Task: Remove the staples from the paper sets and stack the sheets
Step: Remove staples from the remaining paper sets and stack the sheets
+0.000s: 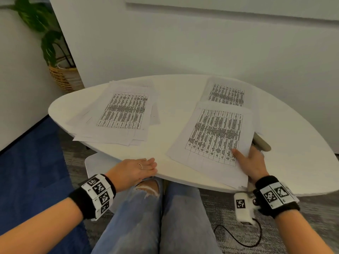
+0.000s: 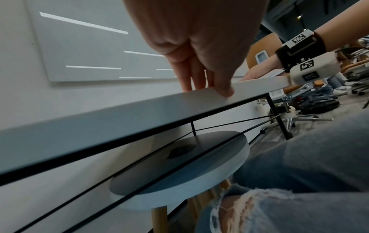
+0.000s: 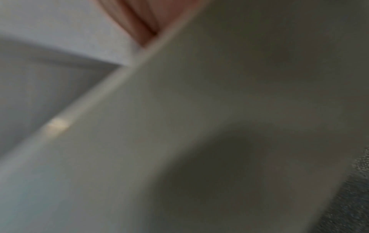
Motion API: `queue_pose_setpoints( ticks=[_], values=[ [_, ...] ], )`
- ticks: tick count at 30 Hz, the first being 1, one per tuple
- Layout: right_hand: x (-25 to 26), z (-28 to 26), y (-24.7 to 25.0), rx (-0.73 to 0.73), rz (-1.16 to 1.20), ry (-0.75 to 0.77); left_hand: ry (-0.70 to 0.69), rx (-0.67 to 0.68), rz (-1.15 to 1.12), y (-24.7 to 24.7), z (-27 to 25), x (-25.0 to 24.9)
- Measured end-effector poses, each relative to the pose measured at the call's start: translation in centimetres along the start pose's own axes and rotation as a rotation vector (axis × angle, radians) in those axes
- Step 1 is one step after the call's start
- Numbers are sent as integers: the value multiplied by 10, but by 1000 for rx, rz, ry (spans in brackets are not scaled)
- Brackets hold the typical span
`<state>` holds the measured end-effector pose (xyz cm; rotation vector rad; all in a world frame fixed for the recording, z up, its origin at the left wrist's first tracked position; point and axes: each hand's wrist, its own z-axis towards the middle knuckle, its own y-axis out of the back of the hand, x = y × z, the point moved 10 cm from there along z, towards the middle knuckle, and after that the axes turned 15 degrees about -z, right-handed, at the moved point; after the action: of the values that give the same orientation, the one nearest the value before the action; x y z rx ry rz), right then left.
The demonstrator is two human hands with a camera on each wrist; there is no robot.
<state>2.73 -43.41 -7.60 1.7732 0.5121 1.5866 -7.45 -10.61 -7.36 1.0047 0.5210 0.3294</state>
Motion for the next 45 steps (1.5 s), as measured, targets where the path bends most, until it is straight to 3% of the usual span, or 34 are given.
queue_pose_setpoints(
  ticks=[5,9,14,16,19,20,23,30,33,35,37,39,41,43,45],
  values=[
    [-1,-1,0,1,12,-18,36,-196,-152,24,-2,-7],
    [-2,-1,0,-7,-13,-6,270,-505,-304,63,-29,15],
    [-4,2,-1,-19,-31,6,480,-716,-150,93,-104,45],
    [-4,3,-2,-10,-36,12,637,-862,-104,96,-146,65],
    [-4,3,-4,-2,-34,12,987,-1194,-91,93,-211,86],
    [-4,3,-4,-6,-31,11,1093,-1211,-100,86,-220,93],
    [-4,5,-4,-6,-31,21,1265,-940,-133,65,-210,121],
    [-2,2,-4,-6,-24,38,1315,-323,-188,18,-181,165],
    [4,2,-3,20,26,71,1353,144,-238,-12,-173,154],
    [9,3,-1,56,67,108,1259,476,-278,-21,-160,129],
    [20,2,5,75,96,158,1174,647,-344,-9,-141,97],
    [42,-1,17,53,153,232,1132,681,-410,15,-116,76],
    [67,-8,29,40,253,283,1087,587,-547,41,-82,60],
    [90,-16,34,67,353,327,994,371,-622,69,-40,55],
    [112,-25,31,137,440,376,950,50,-679,93,-2,59]
  ],
)
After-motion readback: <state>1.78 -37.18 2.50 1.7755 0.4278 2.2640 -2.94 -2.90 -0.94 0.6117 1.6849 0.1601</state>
